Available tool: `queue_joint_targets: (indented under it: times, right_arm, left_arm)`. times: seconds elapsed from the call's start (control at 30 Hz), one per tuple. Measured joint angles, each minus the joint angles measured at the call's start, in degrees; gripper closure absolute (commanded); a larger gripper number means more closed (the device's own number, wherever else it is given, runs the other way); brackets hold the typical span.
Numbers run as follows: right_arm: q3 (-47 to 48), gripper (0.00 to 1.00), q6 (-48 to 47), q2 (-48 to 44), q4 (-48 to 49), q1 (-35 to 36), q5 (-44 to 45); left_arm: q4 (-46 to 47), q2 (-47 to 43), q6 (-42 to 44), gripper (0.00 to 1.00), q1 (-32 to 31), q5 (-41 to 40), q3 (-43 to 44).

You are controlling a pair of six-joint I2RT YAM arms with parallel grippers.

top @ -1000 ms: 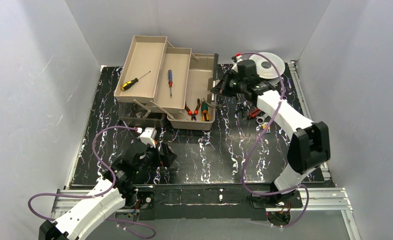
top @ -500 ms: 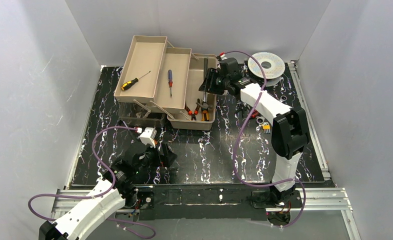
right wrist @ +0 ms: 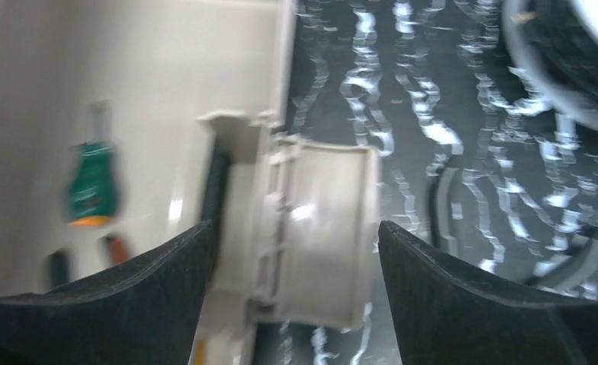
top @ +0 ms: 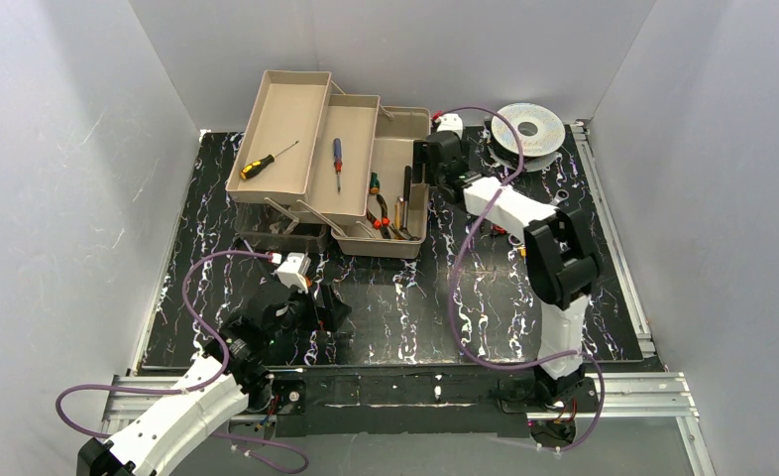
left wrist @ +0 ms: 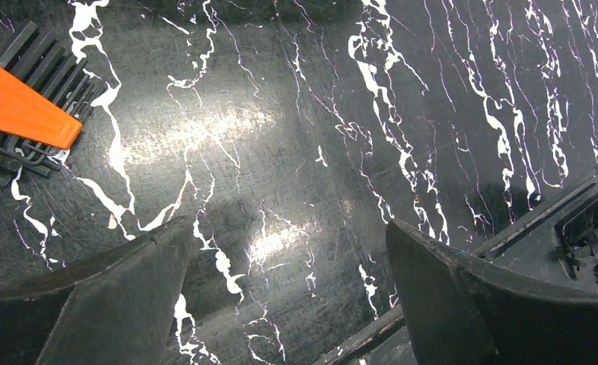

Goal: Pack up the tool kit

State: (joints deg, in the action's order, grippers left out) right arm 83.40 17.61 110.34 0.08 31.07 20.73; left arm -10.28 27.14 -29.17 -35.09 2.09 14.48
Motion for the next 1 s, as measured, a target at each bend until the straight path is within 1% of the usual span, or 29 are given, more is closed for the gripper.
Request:
queue_joint_targets:
  times: [0.03,0.07,0.17,0.2,0.3,0.37,0.5,0.6,0.83,0.93,1.0]
  right_arm:
    - [1.1,0.14,-0.8,1.5,-0.1,0.2,3.1]
    - [4.5,0.13,-1.6,4.2,-2.3,0.6,7.6]
    - [15.6,0.13,-3.5,13.1,-7.7,1.7,14.2]
    - [17.3,0.12,-4.3,14.9,-8.3,2.0,15.8]
    - [17.2,0.12,-5.4,16.1,-9.7,2.6,17.8]
    - [18.9,0.11,-5.1,17.2,-11.6,2.8,19.3]
    - [32.7,0.11,-6.0,24.6,-22.1,3.9,24.6]
    - [41.4,0.1,-7.6,29.9,-26.2,4.4,29.0]
    - [48.6,0.09,-10.3,34.6,-31.5,5.2,32.5]
    - [48.0,0.09,-10.5,34.3,-31.2,5.1,31.9]
    - [43.2,0.09,-10.3,31.8,-28.0,4.8,30.5]
  left_arm:
    - [0.0,0.0,0.0,0.02,0.0,0.0,0.0]
    - [0.0,0.0,0.0,0.02,0.0,0.0,0.0]
    - [0.0,0.0,0.0,0.02,0.0,0.0,0.0]
    - [0.0,0.0,0.0,0.02,0.0,0.1,0.0]
    - [0.0,0.0,0.0,0.02,0.0,0.1,0.0]
    - [0.0,0.0,0.0,0.02,0.0,0.1,0.0]
    - [0.0,0.0,0.1,0.02,0.0,0.1,0.0]
    - [0.0,0.0,0.1,0.02,0.0,0.1,0.0]
    - [0.0,0.0,0.2,0.02,0.0,0.2,0.0]
    - [0.0,0.0,0.2,0.02,0.0,0.3,0.0]
    - [0.0,0.0,0.2,0.02,0.0,0.3,0.0]
